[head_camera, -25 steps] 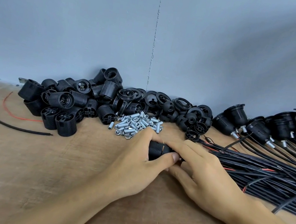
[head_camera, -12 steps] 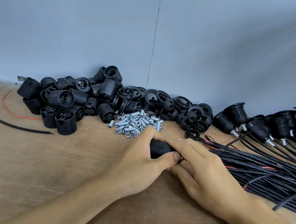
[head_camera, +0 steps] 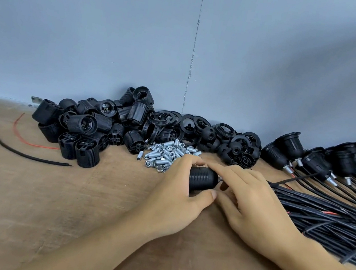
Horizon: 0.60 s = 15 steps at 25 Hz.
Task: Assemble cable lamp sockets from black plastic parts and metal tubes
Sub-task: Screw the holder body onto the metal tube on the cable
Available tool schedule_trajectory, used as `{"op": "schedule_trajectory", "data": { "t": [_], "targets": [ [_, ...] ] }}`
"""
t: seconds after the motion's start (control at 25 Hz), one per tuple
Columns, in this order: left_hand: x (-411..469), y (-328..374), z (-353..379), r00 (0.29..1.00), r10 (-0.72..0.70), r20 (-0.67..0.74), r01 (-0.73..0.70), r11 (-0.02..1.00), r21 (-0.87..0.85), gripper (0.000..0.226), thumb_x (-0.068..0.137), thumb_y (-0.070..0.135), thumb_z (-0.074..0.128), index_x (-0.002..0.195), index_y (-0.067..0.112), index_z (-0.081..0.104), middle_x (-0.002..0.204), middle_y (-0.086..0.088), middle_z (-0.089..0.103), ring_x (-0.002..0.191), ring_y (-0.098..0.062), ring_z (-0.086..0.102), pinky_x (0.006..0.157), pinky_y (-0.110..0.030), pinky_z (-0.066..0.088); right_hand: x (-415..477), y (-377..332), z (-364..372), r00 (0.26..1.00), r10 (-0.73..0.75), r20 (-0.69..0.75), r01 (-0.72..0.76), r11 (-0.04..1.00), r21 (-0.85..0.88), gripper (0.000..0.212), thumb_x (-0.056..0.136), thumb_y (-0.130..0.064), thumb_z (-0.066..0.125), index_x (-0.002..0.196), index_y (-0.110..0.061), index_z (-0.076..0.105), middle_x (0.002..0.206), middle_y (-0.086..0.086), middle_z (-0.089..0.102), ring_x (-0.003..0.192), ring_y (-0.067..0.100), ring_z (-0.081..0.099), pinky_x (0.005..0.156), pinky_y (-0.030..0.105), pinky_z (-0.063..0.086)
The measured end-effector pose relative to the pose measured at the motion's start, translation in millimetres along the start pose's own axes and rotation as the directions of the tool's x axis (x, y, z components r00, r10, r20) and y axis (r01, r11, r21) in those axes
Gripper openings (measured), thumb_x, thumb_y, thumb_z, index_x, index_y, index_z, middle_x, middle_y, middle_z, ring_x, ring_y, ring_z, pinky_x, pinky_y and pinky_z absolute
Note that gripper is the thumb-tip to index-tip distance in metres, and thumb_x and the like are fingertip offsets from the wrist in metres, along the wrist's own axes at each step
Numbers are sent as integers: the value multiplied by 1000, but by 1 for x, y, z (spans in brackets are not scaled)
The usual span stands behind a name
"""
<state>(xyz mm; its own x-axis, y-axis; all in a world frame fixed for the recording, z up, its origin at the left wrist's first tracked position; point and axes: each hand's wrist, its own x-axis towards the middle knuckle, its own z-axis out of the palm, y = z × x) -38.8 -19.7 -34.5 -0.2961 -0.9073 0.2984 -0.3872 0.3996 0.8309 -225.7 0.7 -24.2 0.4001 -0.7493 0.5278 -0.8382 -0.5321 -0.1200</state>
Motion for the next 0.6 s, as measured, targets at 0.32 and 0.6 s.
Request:
{"op": "schedule_trajectory", "data": {
  "t": [0.32, 0.6],
  "targets": [
    [6, -14, -11, 994, 26, -102, -5, 980, 199, 30, 83, 36, 77, 108, 32, 61, 102, 18, 64, 95, -2, 57, 83, -22, 46, 13, 0, 2, 971, 235, 34, -237, 963, 129, 33, 90, -12, 64, 118, -28, 68, 107, -13, 65, 102, 9, 59, 94, 38, 48],
    [7, -12, -12, 996, 40, -86, -18, 972, 235, 27, 83, 42, 76, 104, 38, 60, 91, 22, 59, 90, 7, 52, 73, -3, 35, 91, 21, 10, 869, 475, -137, -483, 875, -28, 33, 96, -24, 55, 127, -20, 64, 118, 7, 61, 108, 31, 60, 88, 39, 47]
  ]
}}
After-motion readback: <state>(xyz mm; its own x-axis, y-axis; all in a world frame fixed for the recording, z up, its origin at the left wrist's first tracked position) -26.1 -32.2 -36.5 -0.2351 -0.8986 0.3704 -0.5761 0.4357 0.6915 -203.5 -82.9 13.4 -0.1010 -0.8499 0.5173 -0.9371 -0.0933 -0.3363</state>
